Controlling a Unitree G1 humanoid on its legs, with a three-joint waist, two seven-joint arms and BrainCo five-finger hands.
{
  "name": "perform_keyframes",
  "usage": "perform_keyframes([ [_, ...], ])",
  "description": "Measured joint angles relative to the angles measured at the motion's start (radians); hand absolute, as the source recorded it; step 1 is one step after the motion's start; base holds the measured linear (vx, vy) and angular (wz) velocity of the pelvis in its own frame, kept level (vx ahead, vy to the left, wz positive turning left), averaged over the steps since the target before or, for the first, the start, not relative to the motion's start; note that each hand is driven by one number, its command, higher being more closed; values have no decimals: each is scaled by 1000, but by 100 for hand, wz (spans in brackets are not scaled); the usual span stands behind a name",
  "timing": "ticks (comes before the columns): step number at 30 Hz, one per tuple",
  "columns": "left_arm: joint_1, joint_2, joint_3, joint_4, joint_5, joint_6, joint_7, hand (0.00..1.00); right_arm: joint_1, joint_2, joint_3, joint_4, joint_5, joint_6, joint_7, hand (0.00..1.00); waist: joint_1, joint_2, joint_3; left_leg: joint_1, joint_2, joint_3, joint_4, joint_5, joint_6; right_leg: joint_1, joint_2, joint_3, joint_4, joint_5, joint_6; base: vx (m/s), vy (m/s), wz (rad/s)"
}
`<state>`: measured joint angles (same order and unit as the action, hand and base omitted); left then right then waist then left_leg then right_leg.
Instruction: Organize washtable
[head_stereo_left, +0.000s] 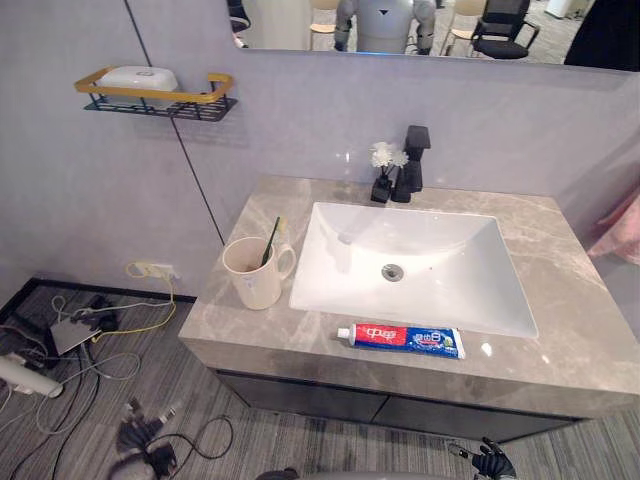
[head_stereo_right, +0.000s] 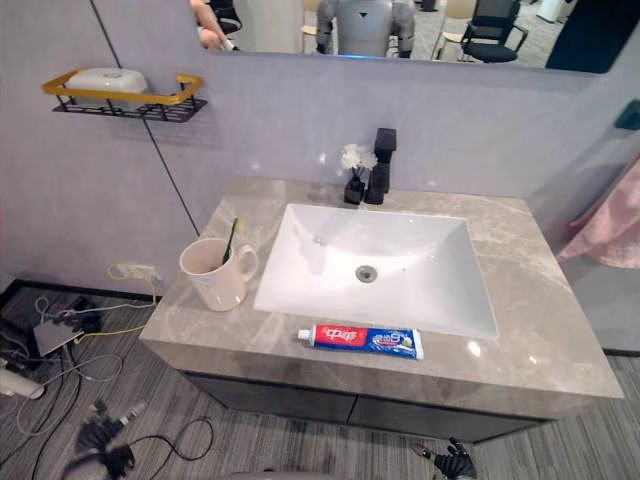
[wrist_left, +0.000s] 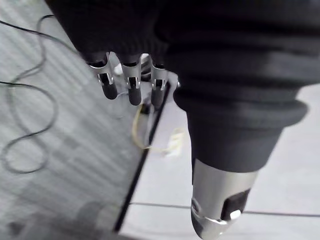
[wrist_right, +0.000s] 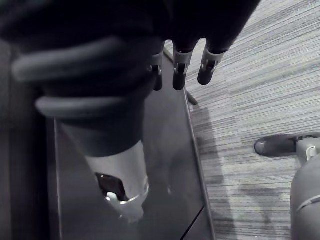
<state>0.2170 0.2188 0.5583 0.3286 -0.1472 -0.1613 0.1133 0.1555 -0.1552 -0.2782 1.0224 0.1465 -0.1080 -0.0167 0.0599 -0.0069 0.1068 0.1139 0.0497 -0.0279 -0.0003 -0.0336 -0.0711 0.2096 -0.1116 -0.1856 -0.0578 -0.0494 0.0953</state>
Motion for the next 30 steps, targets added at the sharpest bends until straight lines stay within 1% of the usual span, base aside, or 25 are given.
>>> perform_keyframes([
  [1,-4,0,10,-116,0,-3,14,0,12,2,0,-12,0,0,1,0,14,5,-4,0,0,-2,1,0,0,1,0,-6,0,0,0,13,-16,6],
  [3,-4,-2,15,-234,3,-3,36,0,17,5,-1,-20,0,-1,2,0,14,5,-8,0,0,-13,6,1,1,10,-3,-21,-1,0,0,11,-14,17],
  [4,-7,-10,14,-338,20,-6,52,0,22,9,-1,-18,1,-1,3,0,12,11,-9,-3,-4,-24,11,0,1,15,-6,-36,-2,0,1,2,-13,23],
  [6,-21,-22,12,-456,51,-23,70,0,28,17,-1,-17,2,-1,9,0,15,17,-10,-7,-7,-27,15,0,1,16,-9,-39,-2,-1,1,-17,-2,14],
  [7,-37,-24,-7,-581,87,-42,91,0,31,28,-1,-16,9,0,22,0,14,22,-10,-10,-11,-35,20,0,1,19,-11,-46,-2,-1,1,-26,3,9],
  [8,-41,-24,-11,-599,95,-46,93,0,32,30,-1,-16,10,0,22,0,14,22,-10,-10,-12,-36,21,0,1,20,-11,-47,-2,-1,1,-40,2,12],
  [9,-52,-24,-40,-675,123,-61,106,0,33,37,0,-16,12,0,25,0,12,21,-10,-10,-14,-39,26,0,2,25,-12,-51,-2,-1,1,-46,4,7],
  [12,-66,-23,-132,-863,123,-104,103,0,30,44,-1,-16,22,-1,43,0,8,18,-8,-10,-15,-41,43,-5,7,31,-13,-52,2,-1,1,-61,7,1],
  [15,-84,-14,-208,-996,145,-137,80,0,31,48,1,-16,23,-1,47,0,5,18,-8,-10,-15,-40,47,-6,9,31,-13,-51,2,-1,1,-65,7,-2],
  [16,-84,-8,-226,-1015,152,-142,75,0,33,49,3,-16,23,-1,49,0,4,19,-8,-10,-15,-40,49,-6,9,31,-13,-51,2,-1,1,-59,8,-1],
  [18,-84,40,-344,-1072,164,-153,50,0,32,48,13,-16,24,-1,63,0,-7,19,-8,-10,-16,-39,52,-6,9,31,-13,-50,2,-1,0,-50,8,-1],
  [19,-85,58,-383,-1083,175,-154,32,0,28,48,21,-16,27,-1,64,0,-12,19,-8,-10,-16,-39,53,-6,9,31,-12,-50,2,-1,0,-41,5,-1],
  [21,-120,127,-532,-1088,223,-154,-27,0,26,47,64,-16,31,-2,67,0,-23,19,-9,-10,-14,-36,49,-10,2,31,-11,-49,-4,1,-2,-33,3,-3],
  [23,-164,157,-613,-1087,243,-155,-66,0,28,46,96,-15,31,-2,80,0,-26,19,-9,-9,-12,-28,47,-9,1,31,-10,-44,-10,5,-3,-10,2,-9],
  [24,-181,165,-638,-1084,251,-155,-80,0,28,46,103,-12,31,-2,84,0,-28,19,-9,-7,-11,-24,47,-6,6,31,-10,-39,-14,8,-2,23,-1,-16],
  [25,-204,178,-679,-1076,278,-153,-95,0,28,45,116,-10,31,-2,85,0,-43,18,-9,-5,-10,-21,45,-5,7,31,-10,-34,-16,8,-1,25,-2,-12],
  [28,-243,191,-757,-1032,320,-149,-126,0,29,39,136,-8,30,-2,86,0,-47,16,-9,0,-7,-6,41,-5,7,30,-10,-24,-18,9,0,38,0,-12],
  [30,-262,191,-810,-1002,351,-139,-150,0,28,39,141,-7,30,-2,86,0,-47,12,-10,1,-4,5,35,-5,7,22,-9,-15,-17,9,0,36,0,-15],
])
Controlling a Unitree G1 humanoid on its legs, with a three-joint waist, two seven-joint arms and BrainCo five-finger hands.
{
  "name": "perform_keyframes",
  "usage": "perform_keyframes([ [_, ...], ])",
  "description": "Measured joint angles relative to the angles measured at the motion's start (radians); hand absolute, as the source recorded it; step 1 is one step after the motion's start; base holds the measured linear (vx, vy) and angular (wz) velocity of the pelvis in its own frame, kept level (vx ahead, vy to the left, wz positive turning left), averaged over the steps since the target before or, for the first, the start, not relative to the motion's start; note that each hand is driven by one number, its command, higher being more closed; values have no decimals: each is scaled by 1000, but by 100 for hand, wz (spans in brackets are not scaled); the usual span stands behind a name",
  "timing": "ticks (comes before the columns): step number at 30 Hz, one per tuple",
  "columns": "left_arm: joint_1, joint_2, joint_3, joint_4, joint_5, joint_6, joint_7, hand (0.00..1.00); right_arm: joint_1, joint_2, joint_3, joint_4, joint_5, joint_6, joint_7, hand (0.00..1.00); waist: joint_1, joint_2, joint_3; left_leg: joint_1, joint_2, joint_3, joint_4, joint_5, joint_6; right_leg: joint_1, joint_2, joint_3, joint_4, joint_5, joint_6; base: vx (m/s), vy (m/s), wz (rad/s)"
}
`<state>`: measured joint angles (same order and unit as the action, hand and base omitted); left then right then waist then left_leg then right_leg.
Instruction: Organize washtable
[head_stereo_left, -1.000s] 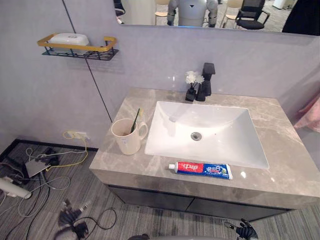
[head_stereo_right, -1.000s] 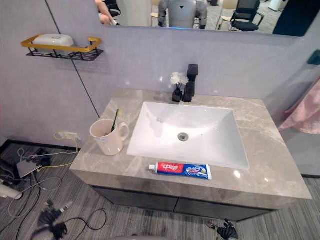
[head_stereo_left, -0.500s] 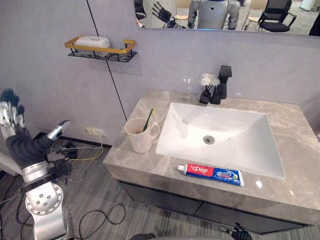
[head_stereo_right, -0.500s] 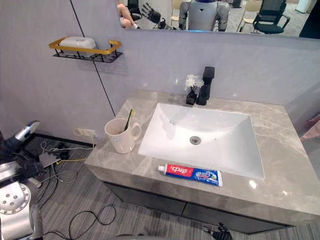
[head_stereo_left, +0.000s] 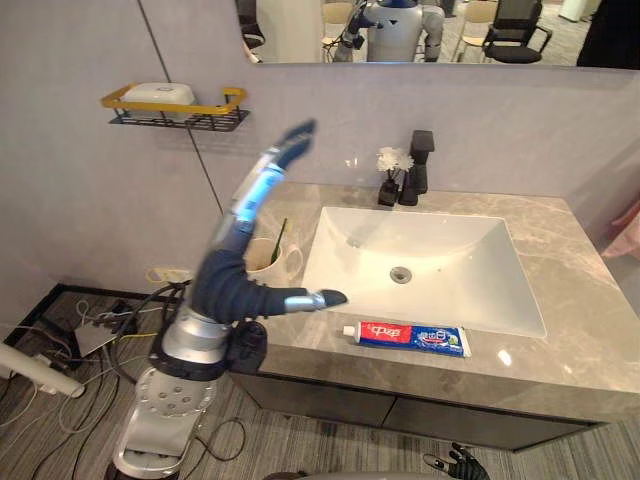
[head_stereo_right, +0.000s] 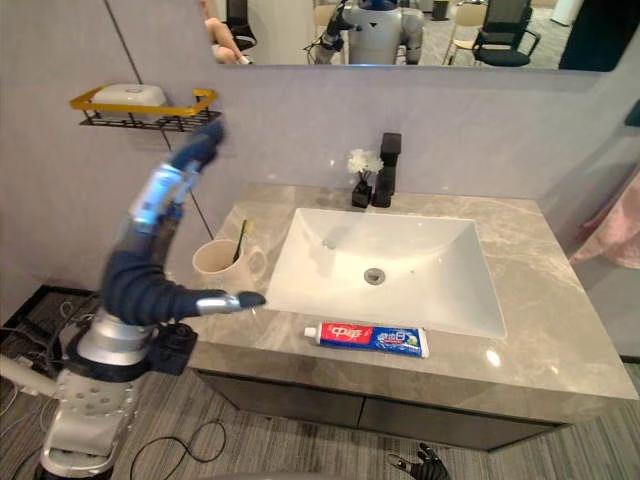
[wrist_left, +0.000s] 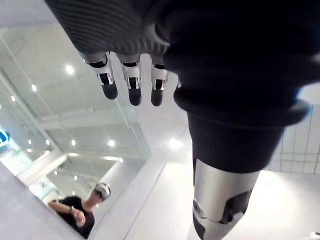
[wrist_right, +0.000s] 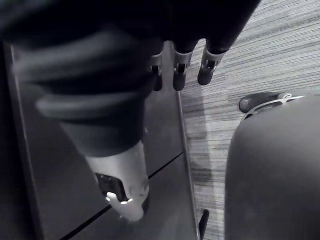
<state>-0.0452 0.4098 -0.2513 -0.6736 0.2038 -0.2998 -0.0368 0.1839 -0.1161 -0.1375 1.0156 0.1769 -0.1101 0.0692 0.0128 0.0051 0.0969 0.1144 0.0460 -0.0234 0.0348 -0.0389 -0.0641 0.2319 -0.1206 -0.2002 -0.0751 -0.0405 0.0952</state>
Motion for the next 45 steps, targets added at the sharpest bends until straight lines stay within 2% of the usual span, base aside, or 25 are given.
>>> perform_keyframes([
  [7,-22,-29,-176,129,45,24,-71,0,-3,0,1,-1,0,0,0,0,-2,-6,2,-3,5,26,-3,-2,-1,-17,2,24,2,1,-1,17,0,-10],
  [9,-27,-75,-211,209,61,45,-74,0,-2,0,1,-1,0,0,0,0,-3,-6,2,-3,5,28,-3,-2,-1,-20,2,27,5,1,-1,-9,1,-2],
  [13,-61,-116,-273,400,103,76,-74,0,-3,-1,6,-3,0,1,0,0,-13,-5,1,-3,5,26,-2,-2,-1,-20,2,27,5,7,1,-44,0,-1],
  [16,-62,-131,-287,470,128,97,-74,0,-5,-8,36,-15,-1,1,0,0,-30,-5,1,-2,5,25,-2,-1,0,-20,2,27,4,8,0,-43,1,-1],
  [25,-110,-173,-292,624,271,129,-66,0,-3,-9,36,-20,-1,3,-3,0,-52,-5,1,-2,5,24,-3,-1,0,-20,3,25,1,11,2,-4,0,0],
  [36,-133,-181,-291,685,429,139,-34,0,-3,-9,35,-21,-1,4,-4,0,-54,-7,3,5,5,24,-4,-1,-1,-2,3,19,-16,20,2,-1,0,1],
  [45,-123,-182,-287,685,448,139,-23,0,-1,-9,35,-20,-1,5,-4,0,-54,-9,11,22,6,27,-13,-1,-1,11,3,20,-18,20,2,-2,-1,0],
])
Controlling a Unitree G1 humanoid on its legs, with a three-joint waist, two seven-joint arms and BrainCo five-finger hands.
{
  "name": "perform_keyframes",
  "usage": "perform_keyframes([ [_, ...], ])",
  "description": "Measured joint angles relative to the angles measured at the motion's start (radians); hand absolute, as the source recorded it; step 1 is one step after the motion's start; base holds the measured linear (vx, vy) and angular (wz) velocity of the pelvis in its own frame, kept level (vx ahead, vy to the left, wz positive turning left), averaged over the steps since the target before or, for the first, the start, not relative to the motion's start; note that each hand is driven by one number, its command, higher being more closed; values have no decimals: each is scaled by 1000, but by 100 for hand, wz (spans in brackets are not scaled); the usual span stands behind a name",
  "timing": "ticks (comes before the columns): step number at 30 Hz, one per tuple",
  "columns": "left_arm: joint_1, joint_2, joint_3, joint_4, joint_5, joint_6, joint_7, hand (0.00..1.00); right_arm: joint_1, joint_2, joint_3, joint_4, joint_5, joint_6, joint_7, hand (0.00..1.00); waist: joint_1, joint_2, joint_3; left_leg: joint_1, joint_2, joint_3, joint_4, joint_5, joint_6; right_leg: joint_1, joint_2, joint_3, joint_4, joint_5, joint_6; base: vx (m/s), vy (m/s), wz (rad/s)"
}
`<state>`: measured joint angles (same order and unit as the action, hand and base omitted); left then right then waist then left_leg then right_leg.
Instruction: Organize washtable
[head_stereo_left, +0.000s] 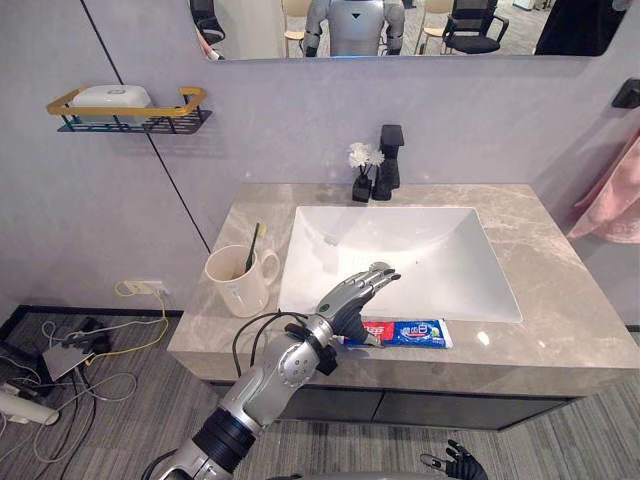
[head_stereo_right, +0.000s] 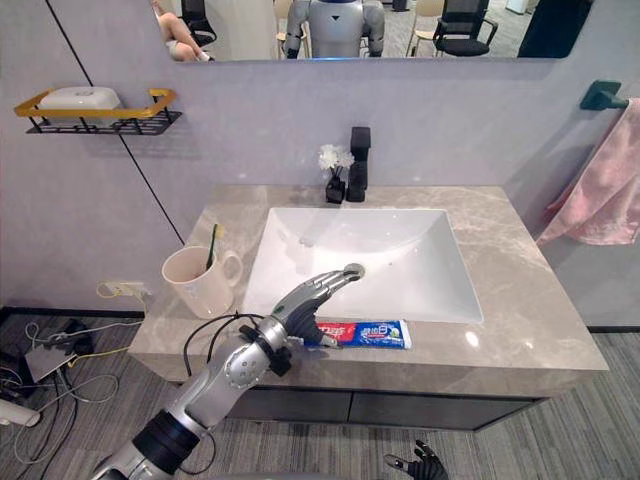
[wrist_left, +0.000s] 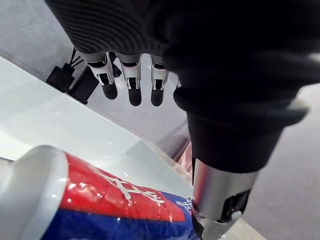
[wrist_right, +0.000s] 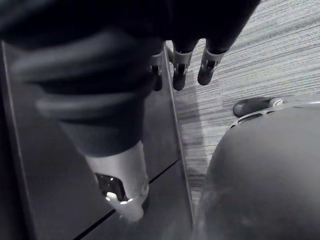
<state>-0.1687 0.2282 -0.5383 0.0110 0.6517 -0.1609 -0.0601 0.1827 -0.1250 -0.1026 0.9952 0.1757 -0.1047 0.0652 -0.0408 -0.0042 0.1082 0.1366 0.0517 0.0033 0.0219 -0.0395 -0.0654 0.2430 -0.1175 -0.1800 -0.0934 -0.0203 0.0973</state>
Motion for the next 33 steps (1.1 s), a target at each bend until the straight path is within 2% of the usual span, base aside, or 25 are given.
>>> perform_keyframes([
  [23,189,-3,113,-1,66,6,-1,0,5,0,-4,0,-12,4,0,0,1,6,6,18,3,5,-6,-1,-1,12,2,6,3,-2,-1,-11,-1,0],
  [33,202,-1,130,-1,66,25,-7,0,4,-1,-6,0,-22,6,0,0,2,11,3,18,15,23,-6,-1,-2,5,11,20,3,-2,-2,-2,-4,-4],
])
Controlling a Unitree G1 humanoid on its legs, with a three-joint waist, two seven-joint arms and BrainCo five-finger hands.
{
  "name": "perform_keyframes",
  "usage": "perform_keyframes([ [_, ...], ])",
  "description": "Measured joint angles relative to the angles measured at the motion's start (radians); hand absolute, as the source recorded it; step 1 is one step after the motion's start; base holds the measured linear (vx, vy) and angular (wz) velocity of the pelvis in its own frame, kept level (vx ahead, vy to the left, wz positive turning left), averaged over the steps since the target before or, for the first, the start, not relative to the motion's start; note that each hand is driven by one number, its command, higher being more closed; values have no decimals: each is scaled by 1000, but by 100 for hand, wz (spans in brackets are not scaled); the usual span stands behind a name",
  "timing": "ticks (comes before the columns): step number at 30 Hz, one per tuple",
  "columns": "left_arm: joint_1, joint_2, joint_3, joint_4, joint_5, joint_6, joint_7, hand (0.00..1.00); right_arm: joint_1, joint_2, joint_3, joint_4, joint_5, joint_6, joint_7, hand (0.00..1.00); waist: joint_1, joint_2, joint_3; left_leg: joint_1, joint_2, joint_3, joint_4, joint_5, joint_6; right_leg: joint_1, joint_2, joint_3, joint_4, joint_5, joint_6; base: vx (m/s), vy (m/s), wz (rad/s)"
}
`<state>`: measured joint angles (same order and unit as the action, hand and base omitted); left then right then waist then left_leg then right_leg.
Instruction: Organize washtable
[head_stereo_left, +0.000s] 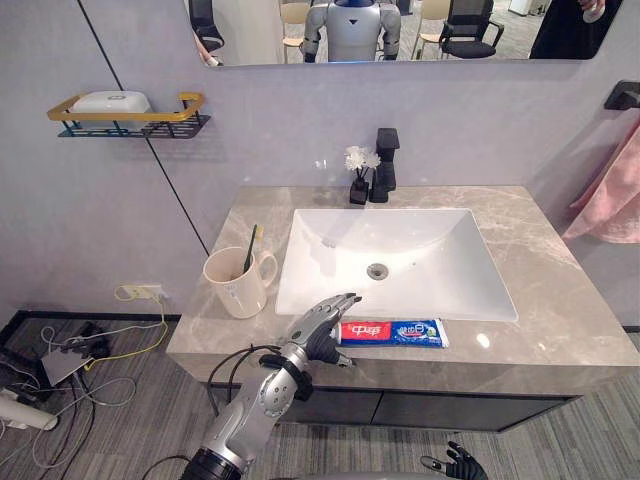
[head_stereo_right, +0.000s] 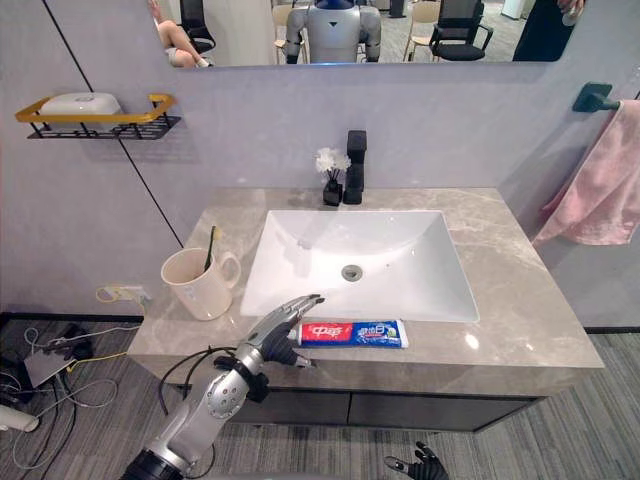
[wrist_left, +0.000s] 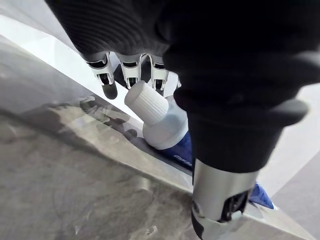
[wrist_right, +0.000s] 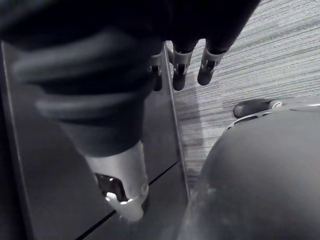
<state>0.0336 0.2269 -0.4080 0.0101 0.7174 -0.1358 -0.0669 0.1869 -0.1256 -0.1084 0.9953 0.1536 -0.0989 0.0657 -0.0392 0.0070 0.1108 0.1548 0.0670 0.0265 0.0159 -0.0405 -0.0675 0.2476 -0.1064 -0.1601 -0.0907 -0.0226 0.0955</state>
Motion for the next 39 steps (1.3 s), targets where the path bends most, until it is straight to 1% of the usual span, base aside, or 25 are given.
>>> perform_keyframes([
  [5,15,-10,14,0,-7,2,1,0,1,0,0,0,-1,0,1,0,0,1,-1,0,0,1,0,0,0,-1,-1,0,2,0,0,0,0,0],
  [8,18,-12,24,0,-45,10,1,0,1,0,0,0,-1,2,1,0,0,2,-1,0,0,1,0,0,0,-1,-1,0,2,0,0,0,0,0],
  [12,20,-18,30,0,-88,20,1,0,2,0,0,1,-5,18,1,0,1,3,-2,0,0,1,0,0,0,-1,-1,0,2,0,0,0,0,0],
  [20,29,-29,66,0,-166,31,-19,0,7,-2,-1,2,-8,21,2,0,1,6,-5,0,0,2,-1,0,0,-1,0,1,1,0,0,0,0,0],
  [25,29,-29,67,0,-166,40,-19,0,7,-2,-1,2,-8,22,2,0,1,6,-7,0,0,3,-1,0,0,-1,0,1,1,1,0,0,0,0],
  [39,27,-24,68,0,-156,40,-19,0,8,-2,0,2,-29,22,2,0,1,4,-12,0,1,5,-1,0,0,-1,0,2,0,1,-1,0,0,0],
])
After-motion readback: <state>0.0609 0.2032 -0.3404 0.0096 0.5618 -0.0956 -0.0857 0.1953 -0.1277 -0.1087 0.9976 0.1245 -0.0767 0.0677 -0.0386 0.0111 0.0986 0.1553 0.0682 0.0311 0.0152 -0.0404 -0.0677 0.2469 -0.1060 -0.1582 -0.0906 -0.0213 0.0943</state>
